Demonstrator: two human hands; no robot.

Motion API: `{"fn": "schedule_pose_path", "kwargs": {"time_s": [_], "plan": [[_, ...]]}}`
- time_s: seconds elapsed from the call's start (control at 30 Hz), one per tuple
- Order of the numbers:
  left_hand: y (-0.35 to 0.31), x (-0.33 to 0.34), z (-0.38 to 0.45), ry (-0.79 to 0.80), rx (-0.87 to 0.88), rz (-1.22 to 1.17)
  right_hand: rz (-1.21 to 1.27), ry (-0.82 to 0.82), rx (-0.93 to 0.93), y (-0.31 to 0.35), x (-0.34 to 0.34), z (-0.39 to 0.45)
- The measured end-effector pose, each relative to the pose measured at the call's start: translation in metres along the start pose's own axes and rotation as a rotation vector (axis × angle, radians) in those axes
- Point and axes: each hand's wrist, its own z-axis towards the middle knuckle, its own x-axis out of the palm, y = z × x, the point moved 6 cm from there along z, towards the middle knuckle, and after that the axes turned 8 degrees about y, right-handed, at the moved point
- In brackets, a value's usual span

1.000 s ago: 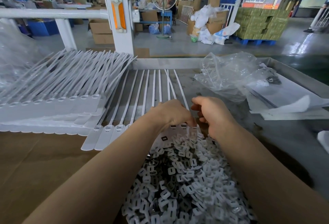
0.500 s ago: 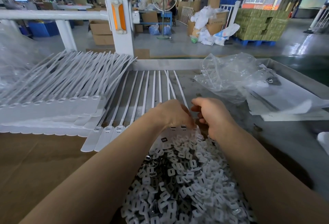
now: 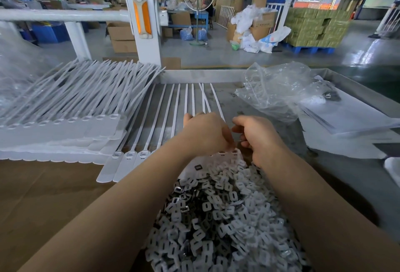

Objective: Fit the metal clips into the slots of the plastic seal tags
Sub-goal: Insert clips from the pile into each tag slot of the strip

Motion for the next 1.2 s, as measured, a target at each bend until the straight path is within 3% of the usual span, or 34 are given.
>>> {"fn": "schedule_pose_path", "kwargs": {"time_s": [0.17,0.37,0.57,0.83,1.1,1.2], "plan": [[0.016,0.006,-0.007,0.191,0.152,-0.433,-0.005,0.008,-0.017,-0.001,-0.001,0.006],[0.014,0.004,-0.008,0.292,0.238,-0.330,-0.025,0.004,-0.017,-0.001,0.000,0.007],[0.024,-0.015,-0.032,0.169,0.305,-0.437,-0.070,0.063,-0.064,0.004,0.004,0.002],[0.047,0.000,-0.056,0.201,0.277,-0.429,-0.177,0.176,-0.164,0.007,0.015,-0.006],[0.039,0.009,-0.061,0.225,0.295,-0.331,-0.192,0.188,-0.183,0.009,0.015,-0.008],[0.043,0.007,-0.060,0.243,0.251,-0.446,-0.218,0.215,-0.226,0.011,0.017,-0.011]]}}
